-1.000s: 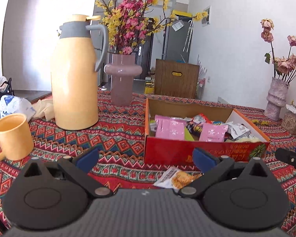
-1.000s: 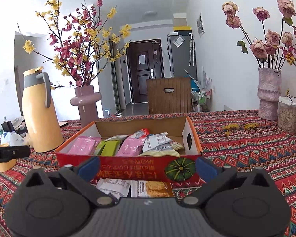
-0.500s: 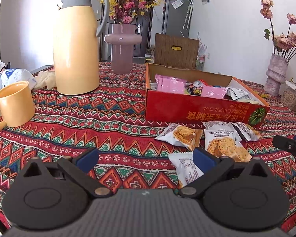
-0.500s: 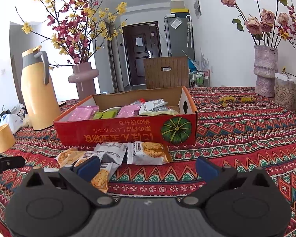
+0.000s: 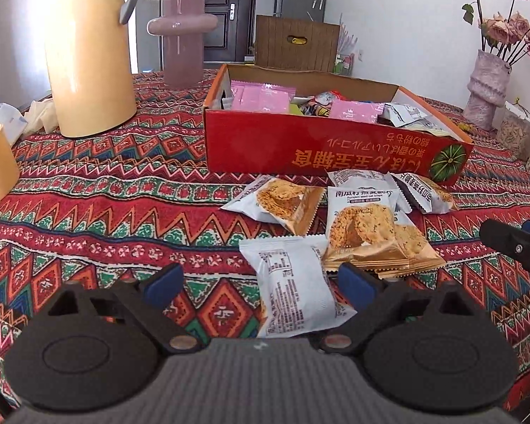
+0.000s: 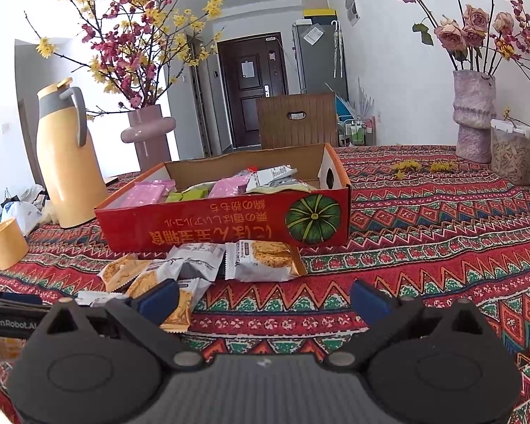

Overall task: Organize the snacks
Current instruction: 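Grasp a white printed packet with the left gripper while the right gripper grasps a cookie bag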

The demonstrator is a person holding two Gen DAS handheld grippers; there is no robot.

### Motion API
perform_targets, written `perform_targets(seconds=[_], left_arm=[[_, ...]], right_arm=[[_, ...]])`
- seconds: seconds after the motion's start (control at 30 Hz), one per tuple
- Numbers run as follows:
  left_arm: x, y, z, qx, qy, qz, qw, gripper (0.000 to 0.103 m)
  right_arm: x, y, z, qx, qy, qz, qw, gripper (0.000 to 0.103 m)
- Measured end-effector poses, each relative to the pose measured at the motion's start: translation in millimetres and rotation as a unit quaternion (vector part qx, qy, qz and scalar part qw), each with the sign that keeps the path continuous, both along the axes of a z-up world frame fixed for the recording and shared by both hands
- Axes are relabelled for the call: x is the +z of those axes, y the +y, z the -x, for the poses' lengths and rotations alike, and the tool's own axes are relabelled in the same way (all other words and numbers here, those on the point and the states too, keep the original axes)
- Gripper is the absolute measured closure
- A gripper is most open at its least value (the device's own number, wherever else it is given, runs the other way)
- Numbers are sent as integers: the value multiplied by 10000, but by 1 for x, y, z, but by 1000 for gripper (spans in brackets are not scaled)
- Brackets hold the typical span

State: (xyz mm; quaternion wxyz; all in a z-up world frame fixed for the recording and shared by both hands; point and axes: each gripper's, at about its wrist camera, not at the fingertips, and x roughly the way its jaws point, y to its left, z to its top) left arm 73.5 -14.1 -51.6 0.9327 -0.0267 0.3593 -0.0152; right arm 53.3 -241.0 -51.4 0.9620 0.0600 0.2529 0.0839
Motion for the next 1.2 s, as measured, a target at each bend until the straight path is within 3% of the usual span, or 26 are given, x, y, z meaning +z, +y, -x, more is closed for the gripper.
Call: perform_targets(seconds=[0.13,0.23,0.3,0.63,1.2], left_arm=[[-5,-6,-7,-75,155,59,9998,37],[-5,-9,-6,-123,114,53,9998,60],[-5,-9,-5,-130,89,79,9998,63],[8,4,6,-107,-216,156,9996,63],[20,47,11,250,-551,224,9979,63]], right_arm=[[-3,-2,-1,-12,44,-9,10000,0],[-4,-1,-1,8,73,-11,10000,0],[-5,0,-1,22,90,-8,10000,0],[-5,17,-5,191,136,71,9997,0],[5,93,-33,675,107,372,9970,6]])
